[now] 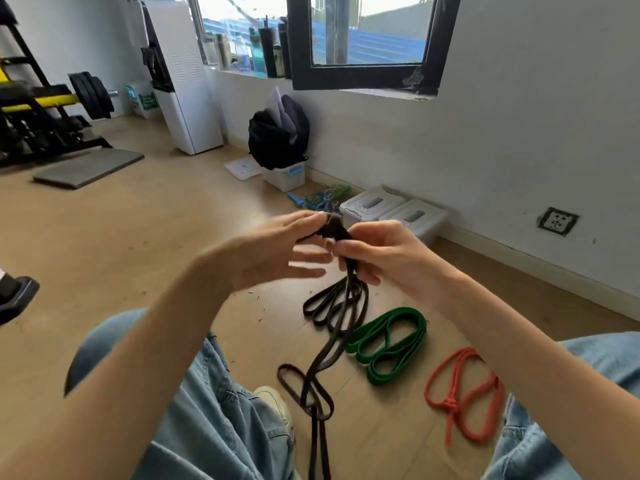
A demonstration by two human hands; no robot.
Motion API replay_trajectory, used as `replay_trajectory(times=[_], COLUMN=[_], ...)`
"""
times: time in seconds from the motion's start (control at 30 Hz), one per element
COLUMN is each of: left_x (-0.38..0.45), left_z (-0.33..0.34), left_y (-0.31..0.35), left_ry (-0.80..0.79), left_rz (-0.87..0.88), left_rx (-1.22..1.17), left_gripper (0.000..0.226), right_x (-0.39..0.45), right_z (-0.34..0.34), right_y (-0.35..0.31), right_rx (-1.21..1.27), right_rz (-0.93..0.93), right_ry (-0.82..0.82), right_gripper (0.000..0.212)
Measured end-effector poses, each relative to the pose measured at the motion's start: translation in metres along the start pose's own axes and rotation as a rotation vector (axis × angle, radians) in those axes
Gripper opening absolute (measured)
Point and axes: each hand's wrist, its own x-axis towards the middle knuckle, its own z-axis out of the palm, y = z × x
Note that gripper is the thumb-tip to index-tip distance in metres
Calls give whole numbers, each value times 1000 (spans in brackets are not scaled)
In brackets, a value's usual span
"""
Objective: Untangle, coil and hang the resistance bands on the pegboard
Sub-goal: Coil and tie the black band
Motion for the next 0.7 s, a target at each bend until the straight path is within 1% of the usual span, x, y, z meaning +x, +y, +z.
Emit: replay_trajectory(times=[0.07, 0.1, 0.13, 0.17, 0.2, 0.23, 0.27, 0.3, 0.37, 0.4, 0.53, 0.63, 0.67, 0.7], left_x=[4, 7, 10, 15, 20, 25, 30, 35, 43, 46, 49, 52, 53, 53], left_z=[0, 2, 6, 12, 19, 26, 32, 36, 41, 41, 41, 44, 46, 47], left_y=[-27, -38, -46, -51, -52, -51, -49, -47, -41, -40, -42, -47, -50, -56], left_ry=[-16, -32, -55, -60, -37, 12, 69, 117, 177, 182, 163, 228, 249, 257], left_rz=[16, 34, 67, 116, 174, 228, 279, 340, 459, 494, 562, 592, 592, 583], left_rx=[-184, -212, -187, -106, -3, 79, 135, 185, 277, 300, 349, 500, 496, 467], left_gripper=[96, 96, 85, 65, 44, 31, 26, 25, 22, 20, 18, 23, 23, 22], right_x=[3, 3, 4, 5, 7, 8, 8, 8, 5, 3, -2, -1, 0, 2], right_z=[-2, -2, -3, -3, -3, -3, -1, 0, -2, -4, -10, -10, -9, -10], right_y=[-1, 0, 0, 1, 1, 1, -1, -5, -12, -15, -22, -21, -20, -18], right_rx=[104, 108, 45, -74, -213, -334, -408, -428, -406, -385, -286, -159, -94, -28], right_rz=[-4, -2, 0, 1, -6, -23, -41, -59, -105, -124, -133, -93, -80, -79], right_ry=[94, 122, 151, 184, 215, 247, 278, 304, 348, 359, 343, 332, 323, 333], right_gripper=[20, 18, 17, 18, 18, 18, 17, 16, 17, 17, 18, 8, 3, 7])
